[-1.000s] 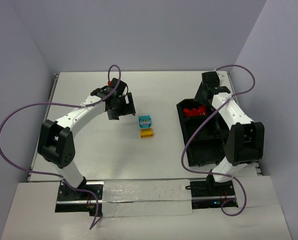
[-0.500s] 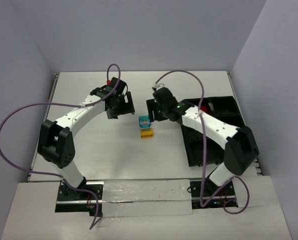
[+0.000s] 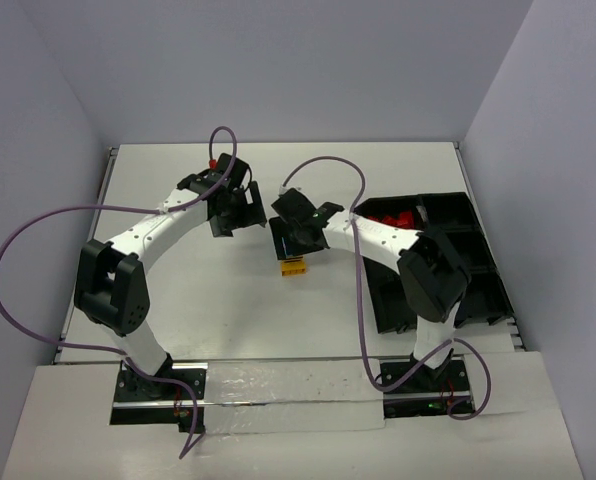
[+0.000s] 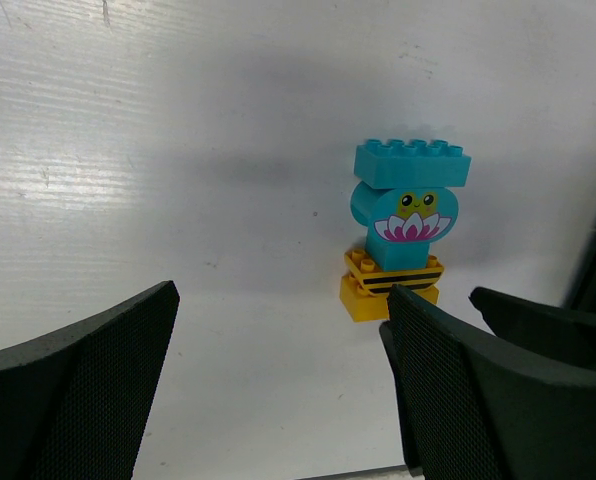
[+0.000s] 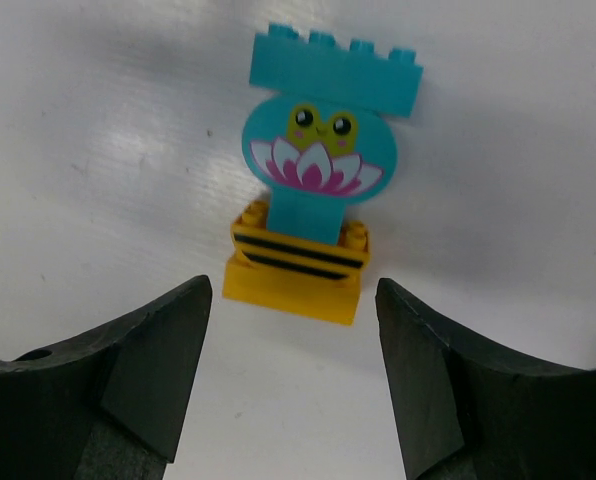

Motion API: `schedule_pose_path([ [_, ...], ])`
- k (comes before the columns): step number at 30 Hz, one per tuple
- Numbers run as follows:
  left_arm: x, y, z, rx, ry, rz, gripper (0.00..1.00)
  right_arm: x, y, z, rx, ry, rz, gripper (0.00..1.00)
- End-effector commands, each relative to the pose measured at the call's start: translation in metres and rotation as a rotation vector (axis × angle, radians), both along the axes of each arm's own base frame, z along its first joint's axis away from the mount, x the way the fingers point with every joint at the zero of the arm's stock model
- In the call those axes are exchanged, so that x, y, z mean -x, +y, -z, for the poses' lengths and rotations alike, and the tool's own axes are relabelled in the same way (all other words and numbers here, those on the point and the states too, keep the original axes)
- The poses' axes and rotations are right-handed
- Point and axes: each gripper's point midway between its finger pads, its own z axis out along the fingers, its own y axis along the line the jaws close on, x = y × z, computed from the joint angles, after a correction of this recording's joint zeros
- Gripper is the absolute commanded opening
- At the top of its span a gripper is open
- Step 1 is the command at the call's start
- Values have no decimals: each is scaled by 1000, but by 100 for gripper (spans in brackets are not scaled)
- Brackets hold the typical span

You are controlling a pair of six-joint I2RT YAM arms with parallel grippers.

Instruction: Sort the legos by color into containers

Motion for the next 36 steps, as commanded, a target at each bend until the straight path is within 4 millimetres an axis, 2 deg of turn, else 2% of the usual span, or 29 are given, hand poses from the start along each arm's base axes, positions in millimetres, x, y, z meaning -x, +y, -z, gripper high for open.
schedule_pose_path([
  [1, -2, 0, -20, 34, -52, -12, 93, -21, 11, -5, -5, -28, 70, 74],
  [10, -1, -1, -20, 40, -50, -3, 93, -29, 16, 10, 14, -7, 127, 61],
  [21, -3, -3, -25, 49, -60, 3, 93, -35, 15, 29, 45, -3, 139, 52],
  [26, -2, -1, -22, 43, -55, 3, 93, -37, 17, 27, 38, -9, 151, 42],
  [29, -2, -2, -21, 45, -52, 3, 93, -37, 17, 28, 38, -8, 153, 40],
  [32, -2, -3, -23, 53, -57, 3, 93, -36, 17, 27, 29, -5, 157, 30],
  [34, -2, -3, -23, 53, -55, 3, 93, -35, 19, 22, 6, -7, 162, 25],
  [36, -2, -4, -23, 58, -55, 6, 93, -35, 22, 15, -19, -10, 168, 23],
])
